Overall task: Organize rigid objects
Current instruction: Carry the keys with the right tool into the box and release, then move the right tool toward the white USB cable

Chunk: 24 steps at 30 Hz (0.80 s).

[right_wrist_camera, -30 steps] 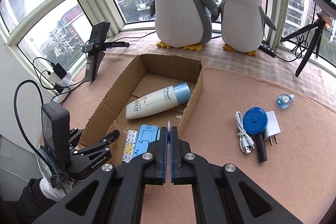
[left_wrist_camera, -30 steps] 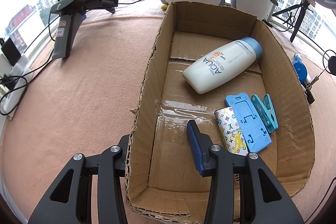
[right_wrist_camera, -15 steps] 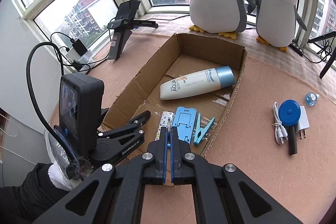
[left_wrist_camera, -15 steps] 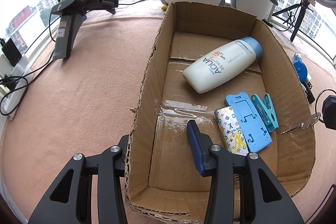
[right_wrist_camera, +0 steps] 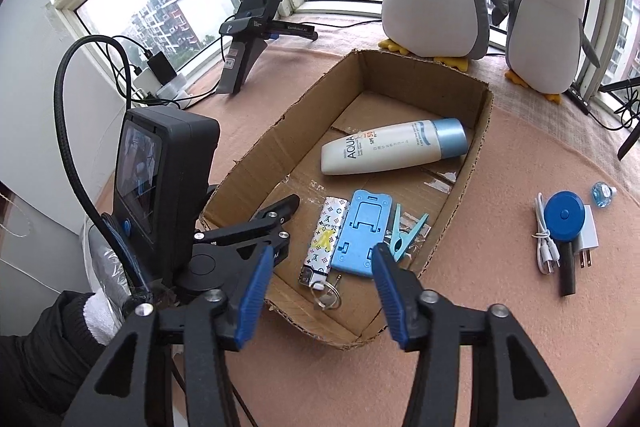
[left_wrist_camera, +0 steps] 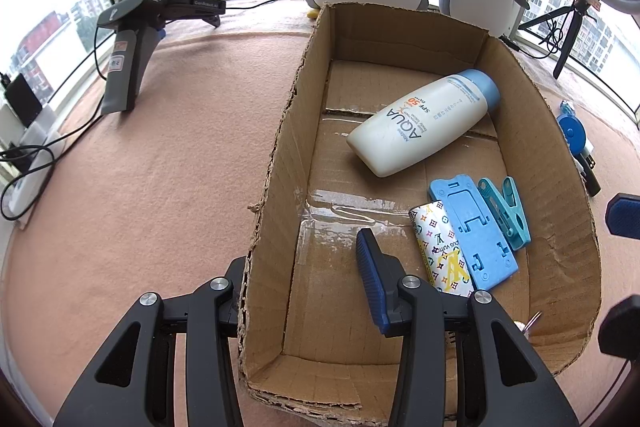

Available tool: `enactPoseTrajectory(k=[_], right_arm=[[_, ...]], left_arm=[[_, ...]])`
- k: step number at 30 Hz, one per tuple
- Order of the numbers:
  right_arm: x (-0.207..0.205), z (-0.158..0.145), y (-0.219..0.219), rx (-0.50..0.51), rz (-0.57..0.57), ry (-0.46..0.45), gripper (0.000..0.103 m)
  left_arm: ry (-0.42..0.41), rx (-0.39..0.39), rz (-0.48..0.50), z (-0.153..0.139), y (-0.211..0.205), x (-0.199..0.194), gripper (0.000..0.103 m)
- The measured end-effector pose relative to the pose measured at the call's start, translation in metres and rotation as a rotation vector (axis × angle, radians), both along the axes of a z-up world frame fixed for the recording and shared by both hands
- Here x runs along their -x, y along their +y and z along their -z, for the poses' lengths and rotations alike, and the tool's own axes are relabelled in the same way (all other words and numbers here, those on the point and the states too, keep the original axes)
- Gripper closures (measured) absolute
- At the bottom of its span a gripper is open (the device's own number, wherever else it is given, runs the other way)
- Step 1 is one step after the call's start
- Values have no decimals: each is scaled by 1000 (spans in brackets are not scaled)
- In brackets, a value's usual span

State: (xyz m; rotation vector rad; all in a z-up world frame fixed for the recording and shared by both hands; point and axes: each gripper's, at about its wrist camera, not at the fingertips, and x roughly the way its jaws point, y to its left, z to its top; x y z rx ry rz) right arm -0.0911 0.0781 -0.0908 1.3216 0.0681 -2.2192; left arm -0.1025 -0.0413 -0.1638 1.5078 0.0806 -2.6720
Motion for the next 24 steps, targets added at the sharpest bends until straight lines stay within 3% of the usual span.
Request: enactPoseTrajectory(k=[11,24], right_arm=[[6,-3,30,42,59,-7,34],[26,7,116,109,209,-28,33]], left_arm=[[2,6,2,-1,-3,-1,61],[2,7,2,1,-2,-2,61]])
